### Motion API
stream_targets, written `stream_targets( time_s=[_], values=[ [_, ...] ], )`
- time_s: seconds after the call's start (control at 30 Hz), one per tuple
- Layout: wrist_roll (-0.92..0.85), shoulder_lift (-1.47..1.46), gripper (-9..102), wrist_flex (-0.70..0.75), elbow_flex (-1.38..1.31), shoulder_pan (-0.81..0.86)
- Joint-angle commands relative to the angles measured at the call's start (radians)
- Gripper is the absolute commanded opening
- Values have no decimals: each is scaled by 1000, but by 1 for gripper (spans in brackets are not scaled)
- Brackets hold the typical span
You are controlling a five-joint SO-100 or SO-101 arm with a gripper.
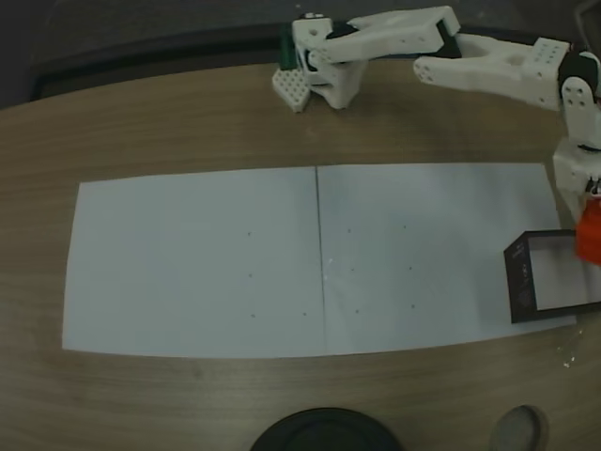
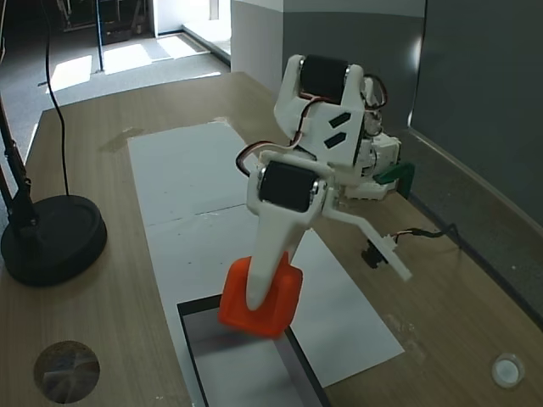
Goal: Grab a orange square and put it in the box.
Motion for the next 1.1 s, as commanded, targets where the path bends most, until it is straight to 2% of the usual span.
stream_targets(
  time_s=[0.0,0.17,0.4,0.67,0.77,0.87,1.07],
  values=[
    [5,17,7,-20,-52,14],
    [5,11,8,-26,-52,20],
    [52,11,29,-15,-52,20],
    [52,26,29,-12,-52,20],
    [48,32,20,11,-54,32],
    [-21,89,0,92,-54,81],
    [-21,391,0,302,-87,272]
  ],
)
